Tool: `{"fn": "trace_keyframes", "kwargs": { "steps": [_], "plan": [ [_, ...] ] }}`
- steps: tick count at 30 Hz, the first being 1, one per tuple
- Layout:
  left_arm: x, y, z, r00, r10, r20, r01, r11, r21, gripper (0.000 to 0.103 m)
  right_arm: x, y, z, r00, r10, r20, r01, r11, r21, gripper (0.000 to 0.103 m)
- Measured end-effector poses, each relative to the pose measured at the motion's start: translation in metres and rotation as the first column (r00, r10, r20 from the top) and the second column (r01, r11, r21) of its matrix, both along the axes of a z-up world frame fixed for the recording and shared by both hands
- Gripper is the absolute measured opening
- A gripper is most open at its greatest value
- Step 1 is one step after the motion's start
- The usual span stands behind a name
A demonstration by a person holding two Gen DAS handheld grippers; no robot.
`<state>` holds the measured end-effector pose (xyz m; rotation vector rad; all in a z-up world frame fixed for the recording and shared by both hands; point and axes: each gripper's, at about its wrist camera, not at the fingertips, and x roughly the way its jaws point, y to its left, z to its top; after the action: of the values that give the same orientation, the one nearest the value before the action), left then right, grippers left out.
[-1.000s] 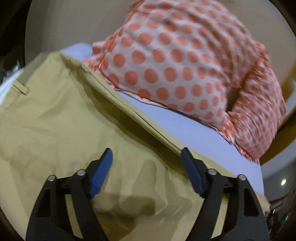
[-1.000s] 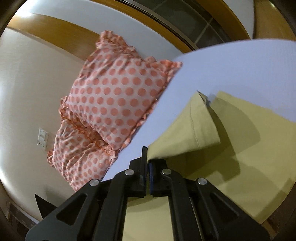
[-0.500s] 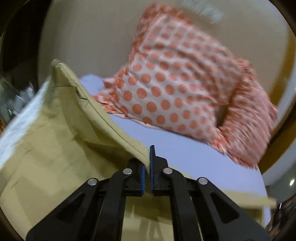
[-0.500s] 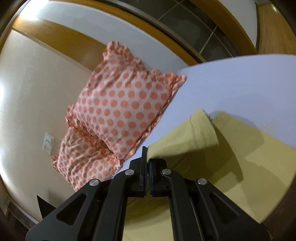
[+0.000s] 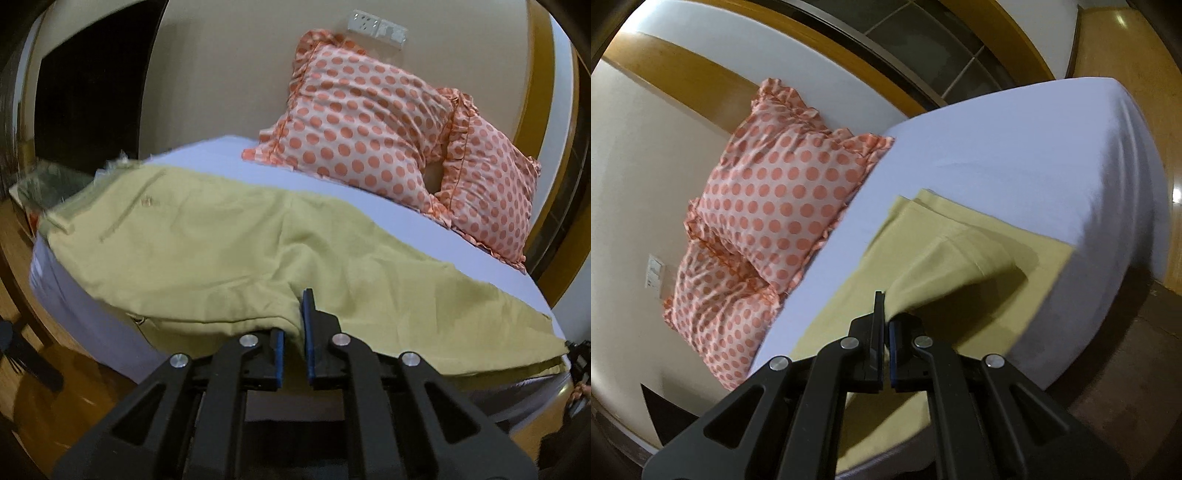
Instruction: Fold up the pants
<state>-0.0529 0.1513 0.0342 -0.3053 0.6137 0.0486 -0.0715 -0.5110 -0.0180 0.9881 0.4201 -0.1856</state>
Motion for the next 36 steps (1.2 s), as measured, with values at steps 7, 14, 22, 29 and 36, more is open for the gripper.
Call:
{"fn": "trace_keyframes", "kwargs": {
  "steps": [7, 14, 22, 29, 36],
  "plan": [
    [-0.018, 0.006, -0.022, 1.000, -0.009, -0.021, 0.008, 1.000, -0.030, 0.020, -0.030, -0.012, 0.009, 0.982, -0.175, -0.073, 0.162, 0.974, -0.160, 0.054],
    [-0.043, 0.017, -0.022, 1.000, 0.007, 0.021, -0.005, 0.997, -0.078, 0.027, -0.025, -0.030, -0.003, 0.955, -0.275, -0.108, 0.247, 0.944, -0.218, 0.053],
    [-0.065, 0.036, -0.010, 0.989, 0.116, 0.088, -0.110, 0.991, -0.077, 0.042, -0.028, -0.013, -0.009, 0.970, -0.226, -0.093, 0.198, 0.949, -0.247, 0.037],
    [-0.064, 0.037, -0.011, 0.990, 0.100, 0.097, -0.092, 0.992, -0.088, 0.047, -0.019, 0.003, -0.012, 0.981, -0.175, -0.082, 0.147, 0.951, -0.272, 0.018],
    [-0.069, 0.053, -0.015, 0.986, 0.128, 0.107, -0.112, 0.984, -0.142, 0.048, 0.007, 0.032, 0.022, 0.998, 0.027, 0.065, -0.008, 0.961, -0.276, 0.004]
  ]
}}
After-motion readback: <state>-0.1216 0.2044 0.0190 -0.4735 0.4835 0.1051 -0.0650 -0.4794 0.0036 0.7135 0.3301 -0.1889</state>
